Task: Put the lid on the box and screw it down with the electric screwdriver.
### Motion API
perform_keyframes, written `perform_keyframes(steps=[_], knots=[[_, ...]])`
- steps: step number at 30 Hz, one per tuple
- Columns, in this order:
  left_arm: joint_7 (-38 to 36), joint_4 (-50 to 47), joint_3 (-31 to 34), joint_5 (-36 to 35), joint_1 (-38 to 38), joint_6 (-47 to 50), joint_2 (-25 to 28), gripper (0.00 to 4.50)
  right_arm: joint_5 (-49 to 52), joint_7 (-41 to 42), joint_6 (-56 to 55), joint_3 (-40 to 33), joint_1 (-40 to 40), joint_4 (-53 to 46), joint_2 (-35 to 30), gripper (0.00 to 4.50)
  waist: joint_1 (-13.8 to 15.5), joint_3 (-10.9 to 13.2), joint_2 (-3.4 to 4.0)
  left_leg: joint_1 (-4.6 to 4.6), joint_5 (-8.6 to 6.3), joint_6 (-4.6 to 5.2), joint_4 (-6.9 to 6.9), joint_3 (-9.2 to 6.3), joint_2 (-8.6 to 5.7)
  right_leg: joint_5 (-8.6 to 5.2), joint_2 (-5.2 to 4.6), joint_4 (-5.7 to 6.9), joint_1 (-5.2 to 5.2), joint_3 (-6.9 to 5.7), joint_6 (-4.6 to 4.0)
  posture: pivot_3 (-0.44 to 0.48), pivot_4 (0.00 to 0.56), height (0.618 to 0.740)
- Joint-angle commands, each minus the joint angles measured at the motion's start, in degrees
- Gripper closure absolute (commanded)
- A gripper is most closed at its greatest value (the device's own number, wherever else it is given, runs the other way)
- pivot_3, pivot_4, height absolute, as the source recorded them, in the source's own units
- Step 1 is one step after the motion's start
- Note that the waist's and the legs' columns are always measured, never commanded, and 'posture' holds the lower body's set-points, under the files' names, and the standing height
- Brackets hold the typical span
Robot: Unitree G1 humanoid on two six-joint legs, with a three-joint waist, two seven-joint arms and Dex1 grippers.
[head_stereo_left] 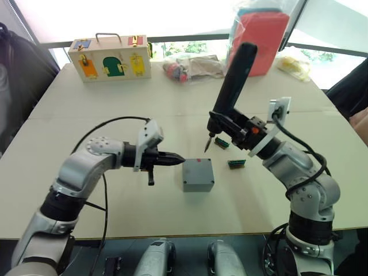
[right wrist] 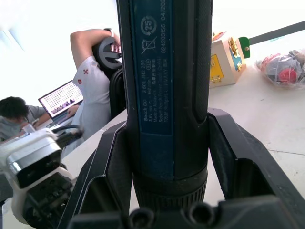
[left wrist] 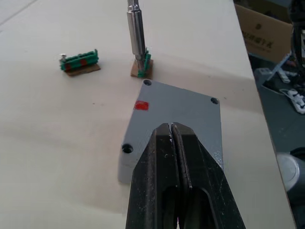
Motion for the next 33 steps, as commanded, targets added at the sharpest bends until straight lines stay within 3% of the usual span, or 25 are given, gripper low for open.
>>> perform_keyframes(steps=[1, 21, 25, 33], knots=[[-1.27, 0.49, -1.99, 2.24, -1.53, -2.86, -0.77, 4.50, -0.78, 0.29, -4.06, 0.65, 0.45, -3.38, -1.12, 2.65, -0.01, 0.00, 0.00, 0.01, 0.00, 0.00, 0.00, 0.00, 0.00, 0.00, 0.00, 0.00, 0.00, 0.00, 0.00, 0.000, 0.150, 0.740], [-3.32, 6.84, -6.06, 9.39, -0.98, -9.42, -4.03, 4.50, -4.94, -0.98, -9.86, 2.85, 5.97, -2.01, -5.33, 2.65, 0.41, -0.02, -0.02, 0.09, -0.01, 0.03, 0.02, 0.01, 0.01, 0.00, 0.00, 0.00, 0.10, 0.01, 0.00, 0.000, 0.150, 0.740], [-3.71, 7.17, -6.24, 9.89, -0.93, -9.72, -4.43, 4.50, -8.78, 0.32, -11.80, 6.71, 8.40, -1.11, -6.49, 2.65, 0.45, -0.04, -0.03, 0.14, -0.02, 0.04, 0.02, 0.01, 0.00, 0.00, -0.01, 0.00, 0.17, 0.01, 0.00, 0.000, 0.150, 0.740], [-4.08, 7.50, -8.03, 12.71, 0.25, -10.83, -4.11, 4.50, -12.08, -1.27, -14.53, 11.40, 14.66, 1.59, -4.88, 2.65, 0.37, -0.28, -0.16, 1.60, -0.41, 0.63, -0.18, 0.00, 0.07, -0.13, 0.03, -0.42, 1.69, -0.03, 0.08, 0.000, 0.150, 0.740]])
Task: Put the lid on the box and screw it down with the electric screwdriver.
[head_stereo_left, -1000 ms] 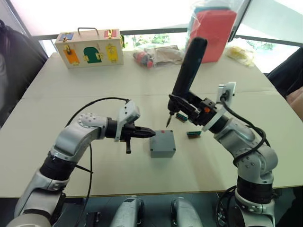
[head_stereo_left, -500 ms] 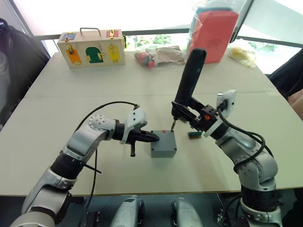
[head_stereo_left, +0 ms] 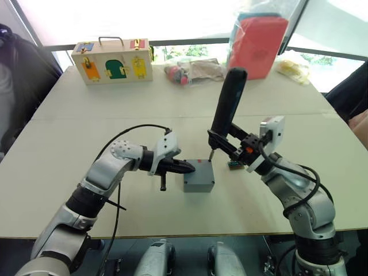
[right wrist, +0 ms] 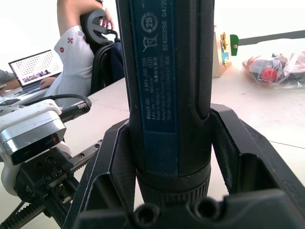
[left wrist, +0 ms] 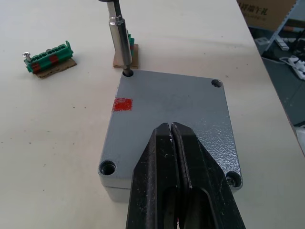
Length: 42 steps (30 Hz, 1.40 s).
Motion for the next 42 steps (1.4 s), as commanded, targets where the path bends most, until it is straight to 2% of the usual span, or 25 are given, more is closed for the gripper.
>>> perform_keyframes(steps=[1, 10, 23, 29, 31, 33, 36, 39, 42], knots=[[-0.33, 0.32, -1.76, 2.00, 1.13, -0.41, 0.40, 4.50, -2.11, -1.10, 1.35, 2.81, 3.27, 2.52, 0.72, 2.65, -0.01, -0.22, -0.04, 0.09, -0.02, 0.02, -0.01, 0.00, 0.00, -0.03, 0.00, 0.00, 0.06, 0.00, 0.00, 0.000, 0.150, 0.740], [-0.07, -0.42, -1.96, 1.84, 1.37, 0.56, 0.01, 4.50, -5.34, -2.88, 0.00, 4.75, 4.10, 5.40, 1.14, 2.65, 0.08, -1.46, -0.16, 0.25, -0.05, 0.03, -0.09, -0.05, 0.01, -0.08, -0.04, -0.08, 0.03, 0.00, -0.06, 0.000, 0.150, 0.740], [0.42, 0.25, -1.98, 1.94, 0.56, 1.48, -1.48, 4.50, -4.95, -2.51, -0.63, 2.38, 3.09, 4.59, 0.12, 2.65, 0.13, -1.53, -0.15, 0.24, -0.08, 0.05, -0.12, -0.07, 0.01, -0.16, -0.11, -0.11, 0.03, -0.02, -0.21, 0.000, 0.150, 0.740], [0.93, 1.54, -1.31, 2.11, 0.49, 1.34, -2.63, 4.50, 0.07, -2.88, 2.83, -4.71, -5.38, -0.42, -4.05, 2.65, 0.28, -1.47, -0.10, 0.16, -0.09, 0.07, -0.12, -0.08, -0.04, -0.18, -0.27, -0.11, -0.05, -0.03, -0.24, 0.000, 0.150, 0.740], [1.32, 1.74, -0.32, 1.65, 0.58, 1.68, -2.89, 4.50, 3.58, -2.92, 5.01, -7.88, -9.45, -1.26, -6.18, 2.65, 0.36, -1.41, -0.06, 0.03, -0.10, 0.08, -0.12, -0.08, -0.09, -0.17, -0.33, -0.10, -0.19, -0.04, -0.22, 0.000, 0.150, 0.740], [1.85, 1.23, 1.71, 0.24, 1.03, 2.28, -2.97, 4.50, 12.78, -5.78, 8.92, -12.96, -16.58, -1.76, -6.42, 2.65, 0.32, -1.30, -0.05, -0.07, -0.10, 0.10, -0.11, -0.08, -0.15, -0.15, -0.37, -0.09, -0.28, -0.03, -0.19, 0.000, 0.150, 0.740], [3.34, 0.22, 5.09, -2.75, 0.97, 4.27, -4.09, 4.50, 26.24, -16.63, 19.16, -19.93, -25.46, 1.54, -6.64, 2.65, 0.03, -1.11, 0.15, -0.45, -0.08, 0.07, -0.11, -0.07, -0.14, -0.06, -0.38, 0.00, -0.50, 0.01, -0.08, 0.000, 0.150, 0.740], [4.32, -1.45, 10.09, -7.50, -0.05, 8.39, -4.46, 4.50, 41.30, -24.45, 33.68, -24.45, -31.92, 10.64, -13.49, 2.65, 0.05, -1.10, 0.13, -0.70, 0.02, -0.11, -0.17, -0.13, 0.01, -0.07, -0.33, 0.00, -0.76, -0.01, -0.11, 0.000, 0.150, 0.740], [3.55, -4.74, 12.87, -10.95, -0.51, 12.17, -2.18, 4.50, 45.63, -25.79, 46.12, -24.46, -34.43, 20.17, -23.15, 2.65, 0.02, -1.03, 0.09, -0.80, 0.04, -0.13, -0.20, -0.15, 0.04, -0.08, -0.38, -0.06, -0.76, -0.08, -0.18, 0.000, 0.150, 0.740]])
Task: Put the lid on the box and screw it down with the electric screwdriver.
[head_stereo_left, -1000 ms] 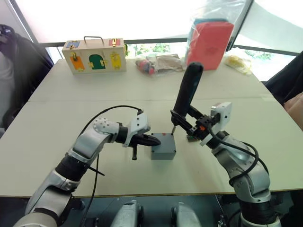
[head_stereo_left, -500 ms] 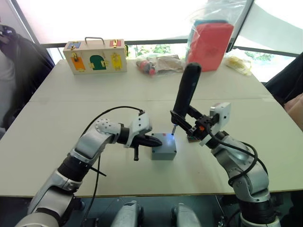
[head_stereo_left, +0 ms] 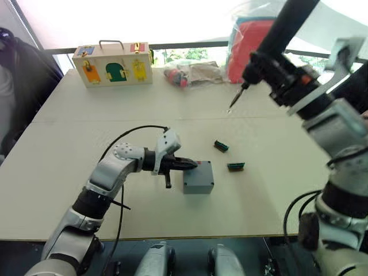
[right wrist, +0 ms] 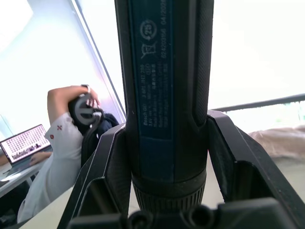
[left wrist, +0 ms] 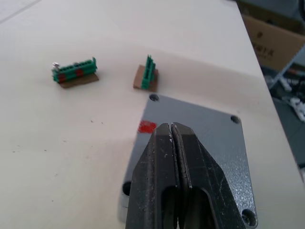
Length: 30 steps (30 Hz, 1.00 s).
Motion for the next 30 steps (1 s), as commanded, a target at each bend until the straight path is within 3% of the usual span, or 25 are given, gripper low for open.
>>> perform_keyframes(steps=[1, 4, 10, 25, 27, 30], knots=[[-1.31, -6.35, 4.26, -4.42, -0.93, 3.67, 3.82, 4.50, 5.57, -1.29, 16.15, -0.47, -1.85, 10.69, -10.23, 2.65, 0.05, 0.07, 0.02, -0.02, -0.01, 0.02, 0.01, 0.00, 0.00, -0.04, -0.03, -0.03, 0.01, -0.01, -0.13, 0.000, 0.150, 0.740], [-3.29, -10.46, 4.31, -4.93, 1.10, 4.18, 8.54, 4.50, 4.07, 0.63, 27.59, 3.20, -2.04, 19.16, -17.74, 2.65, -0.06, 0.30, 0.23, -0.13, -0.06, 0.11, 0.05, 0.09, -0.03, -0.09, -0.13, -0.07, -0.07, -0.01, -0.25, 0.000, 0.150, 0.740], [-5.82, -15.63, 2.27, -4.57, 4.95, 2.65, 13.75, 4.50, 4.47, 8.47, 29.93, 17.22, 2.10, 27.98, -27.68, 2.65, -0.29, 0.50, 0.35, -0.19, -0.10, 0.20, -0.11, 0.20, -0.03, -0.07, -0.12, -0.37, -0.09, 0.01, -0.23, 0.000, 0.150, 0.740], [-1.02, -17.73, 1.43, -4.58, 7.51, 2.03, 11.31, 4.50, -20.79, 23.98, 23.81, 32.96, -1.71, 38.01, -23.94, 2.65, -0.14, 0.88, 0.40, -0.19, -0.11, 0.22, 0.10, 0.24, -0.02, 0.10, 0.07, -0.33, -0.05, -0.05, -0.05, 0.000, 0.150, 0.740], [-0.85, -17.71, 1.71, -4.76, 7.78, 2.13, 11.52, 4.50, -23.70, 26.27, 22.52, 34.70, -1.76, 37.85, -23.90, 1.64, -0.11, 0.88, 0.39, -0.18, -0.11, 0.23, 0.11, 0.24, -0.02, 0.10, 0.08, -0.33, -0.04, -0.06, -0.05, 0.000, 0.150, 0.740], [-0.86, -17.20, 2.48, -4.96, 8.10, 2.25, 12.22, 4.50, -26.84, 29.66, 20.52, 35.81, -1.37, 36.53, -24.30, 0.71, -0.09, 0.88, 0.37, -0.17, -0.11, 0.23, 0.15, 0.24, -0.02, 0.11, 0.09, -0.33, 0.00, -0.07, -0.04, 0.000, 0.150, 0.740]])
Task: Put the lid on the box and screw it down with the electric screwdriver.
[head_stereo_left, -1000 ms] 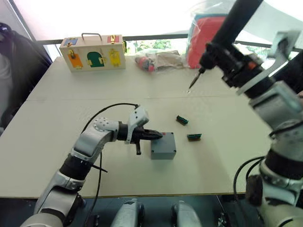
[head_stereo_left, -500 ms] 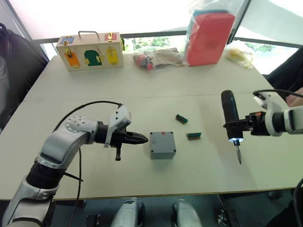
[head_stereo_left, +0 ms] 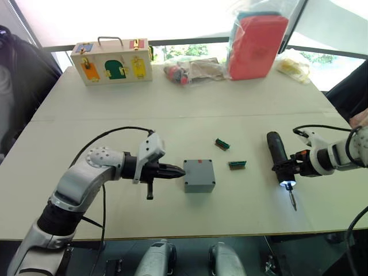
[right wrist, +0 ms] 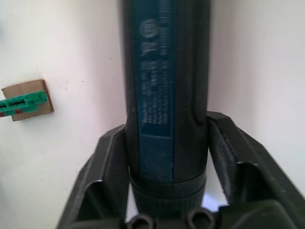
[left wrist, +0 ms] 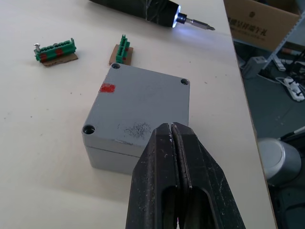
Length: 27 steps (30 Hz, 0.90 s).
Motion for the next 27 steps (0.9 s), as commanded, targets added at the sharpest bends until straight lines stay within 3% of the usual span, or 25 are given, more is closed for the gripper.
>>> perform_keyframes(steps=[1, 2, 7, 13, 16, 18, 27], knots=[[-0.09, -1.02, 2.21, -1.23, 0.49, -0.35, 1.33, 4.50, -4.52, 3.81, -3.16, 0.24, -0.53, -1.68, -0.82, 0.34, 0.01, 0.00, -0.01, 0.00, 0.00, 0.00, 0.01, 0.00, 0.00, 0.00, 0.00, 0.00, 0.01, 0.00, 0.00, 0.000, 0.150, 0.740], [-0.20, -0.90, 2.61, -1.43, 0.64, -0.30, 1.65, 4.50, -5.57, 5.06, -4.99, -0.07, -0.93, -2.15, -1.34, 0.05, 0.01, 0.00, 0.00, 0.00, 0.00, 0.00, 0.03, 0.00, 0.00, 0.00, 0.00, 0.00, 0.01, 0.00, 0.00, 0.000, 0.150, 0.740], [0.93, 4.45, 9.27, -2.73, -0.21, 0.44, 4.46, 4.50, -7.85, 12.13, -14.31, -5.25, -4.24, -8.12, -3.94, 0.02, -0.01, 0.16, 0.16, -0.01, 0.00, 0.00, 0.03, 0.00, -0.02, 0.01, 0.01, 0.09, -0.08, 0.01, 0.02, 0.000, 0.150, 0.740], [3.04, 8.62, 9.33, -2.54, -0.13, 1.20, 2.78, 4.50, -0.05, 15.82, -20.75, -17.44, 9.70, -36.06, -0.16, 0.02, 0.20, 0.17, -0.08, 0.00, 0.03, -0.05, -0.03, -0.05, 0.03, -0.04, 0.10, 0.29, -0.15, 0.00, 0.15, 0.000, 0.150, 0.740], [3.89, 8.12, 5.56, -1.87, 0.62, 1.54, 0.10, 4.50, -0.45, 14.58, -23.31, -13.99, 20.32, -51.36, 2.25, 0.02, 0.29, 0.18, -0.23, 0.02, 0.03, -0.07, 0.06, -0.15, 0.02, -0.04, 0.03, 0.29, 0.00, -0.02, 0.15, 0.000, 0.150, 0.740], [4.52, 8.61, 3.35, -0.79, 0.59, 0.77, -1.65, 4.50, -1.86, 13.05, -24.84, -11.17, 24.90, -56.44, 4.52, 0.02, 0.38, 0.20, -0.24, 0.02, 0.01, -0.04, 0.14, -0.15, -0.09, -0.03, -0.07, 0.30, 0.02, 0.01, 0.16, 0.000, 0.150, 0.740], [4.57, 11.57, -3.02, 6.60, -0.71, -5.24, -3.18, 4.50, -12.75, 7.27, -30.43, 0.74, 30.48, -58.57, 11.40, 0.02, 0.15, 0.20, -0.26, 0.02, 0.02, -0.09, 0.12, -0.17, -0.08, -0.01, -0.11, 0.32, -0.10, 0.08, 0.13, 0.000, 0.150, 0.740]])
